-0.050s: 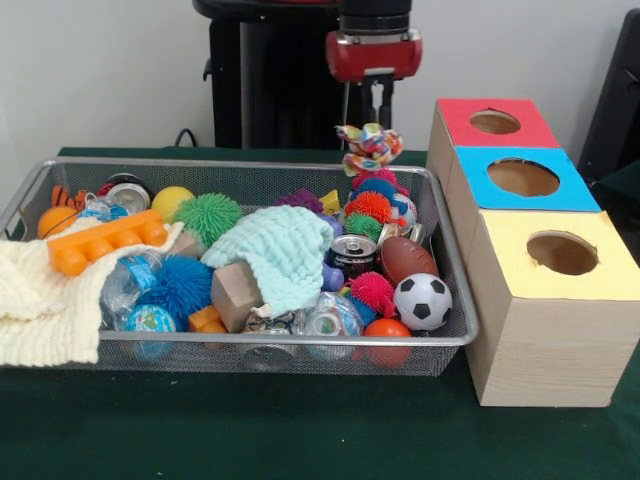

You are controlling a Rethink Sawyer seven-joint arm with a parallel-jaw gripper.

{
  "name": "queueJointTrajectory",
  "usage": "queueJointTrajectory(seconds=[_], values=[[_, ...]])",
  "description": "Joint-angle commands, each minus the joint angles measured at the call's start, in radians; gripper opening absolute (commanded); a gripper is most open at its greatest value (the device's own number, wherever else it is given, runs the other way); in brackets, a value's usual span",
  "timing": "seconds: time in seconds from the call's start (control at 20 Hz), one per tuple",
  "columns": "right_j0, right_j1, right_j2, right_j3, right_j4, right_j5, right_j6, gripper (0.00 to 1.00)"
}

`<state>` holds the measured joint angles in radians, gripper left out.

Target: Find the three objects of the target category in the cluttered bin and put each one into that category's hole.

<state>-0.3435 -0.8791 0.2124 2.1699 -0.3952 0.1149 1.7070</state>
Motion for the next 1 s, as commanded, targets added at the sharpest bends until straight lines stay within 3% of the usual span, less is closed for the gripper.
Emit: queueJointTrajectory(seconds=[0.05,0.35,0.65,1.0], values=[[0.085,-0.016,-0.048,-0.062,0.119,0.085,0.223,0.00],[0.089,-0.101,-0.025,-0.033,0.207,0.157,0.190,0.00],[0.153,-0.141,-0.061,-0.032,0.264,0.190,0.204,0.00],[0.258,-0.100,-0.140,-0.074,0.295,0.181,0.222,0.00]])
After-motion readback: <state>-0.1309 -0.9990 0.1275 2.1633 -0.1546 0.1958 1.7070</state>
